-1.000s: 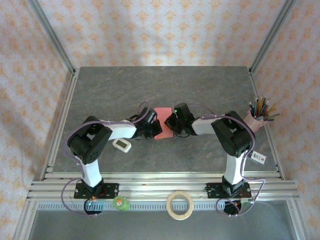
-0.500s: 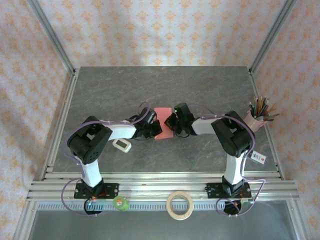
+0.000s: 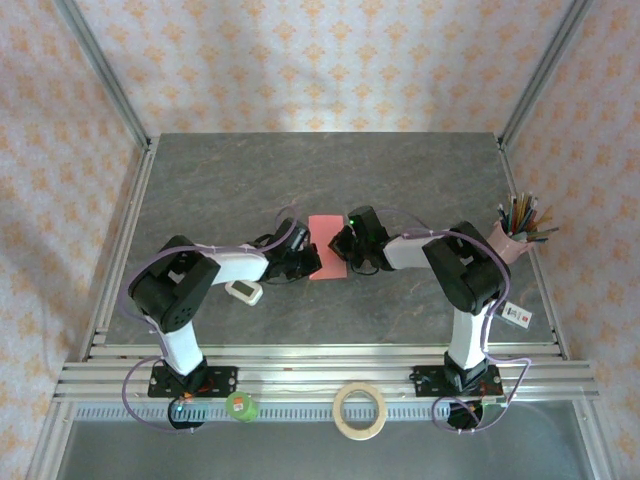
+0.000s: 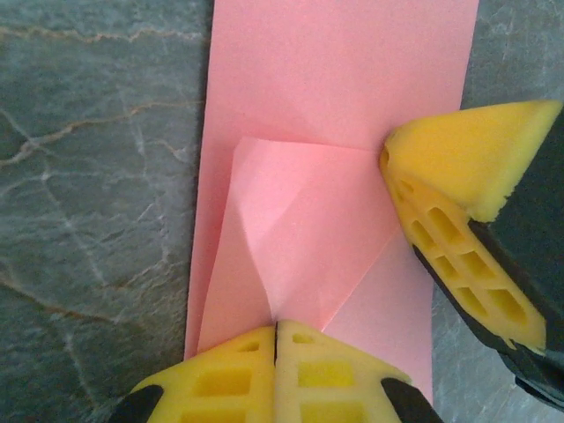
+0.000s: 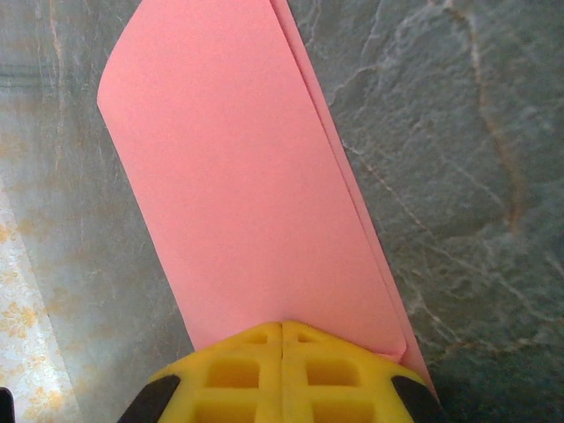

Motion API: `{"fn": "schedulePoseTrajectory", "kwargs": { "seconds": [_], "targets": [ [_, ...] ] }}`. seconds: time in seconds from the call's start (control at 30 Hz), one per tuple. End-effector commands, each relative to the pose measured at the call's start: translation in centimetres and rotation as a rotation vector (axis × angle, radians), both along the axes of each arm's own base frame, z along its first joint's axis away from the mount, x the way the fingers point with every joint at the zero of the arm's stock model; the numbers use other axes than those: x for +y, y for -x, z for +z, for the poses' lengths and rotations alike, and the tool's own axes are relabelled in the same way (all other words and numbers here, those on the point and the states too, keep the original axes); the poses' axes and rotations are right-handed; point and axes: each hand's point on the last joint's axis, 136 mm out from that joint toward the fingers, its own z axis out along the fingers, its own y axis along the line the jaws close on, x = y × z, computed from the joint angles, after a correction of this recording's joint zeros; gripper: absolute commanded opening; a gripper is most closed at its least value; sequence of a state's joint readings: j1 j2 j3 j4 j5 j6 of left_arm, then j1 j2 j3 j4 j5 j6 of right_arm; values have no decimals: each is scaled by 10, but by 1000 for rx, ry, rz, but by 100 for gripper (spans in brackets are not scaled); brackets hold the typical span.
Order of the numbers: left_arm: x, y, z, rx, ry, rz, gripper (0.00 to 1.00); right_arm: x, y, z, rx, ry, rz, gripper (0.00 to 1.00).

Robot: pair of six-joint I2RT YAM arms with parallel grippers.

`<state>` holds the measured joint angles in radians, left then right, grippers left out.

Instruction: Fold a paper plane with a square sheet of paper (pick it up from the middle)

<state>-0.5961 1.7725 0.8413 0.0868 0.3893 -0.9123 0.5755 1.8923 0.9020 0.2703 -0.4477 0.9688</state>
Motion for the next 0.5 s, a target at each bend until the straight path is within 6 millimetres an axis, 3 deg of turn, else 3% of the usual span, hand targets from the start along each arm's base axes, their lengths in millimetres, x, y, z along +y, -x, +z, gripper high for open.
{"fn": "schedulePoseTrajectory", "kwargs": {
  "seconds": [0.0, 0.47],
  "targets": [
    [24, 46, -30, 152, -117, -46, 4, -41, 39, -68, 191, 202, -41, 0],
    [42, 64, -34, 178, -179, -63, 4, -41, 39, -68, 192, 205, -35, 0]
  ]
}}
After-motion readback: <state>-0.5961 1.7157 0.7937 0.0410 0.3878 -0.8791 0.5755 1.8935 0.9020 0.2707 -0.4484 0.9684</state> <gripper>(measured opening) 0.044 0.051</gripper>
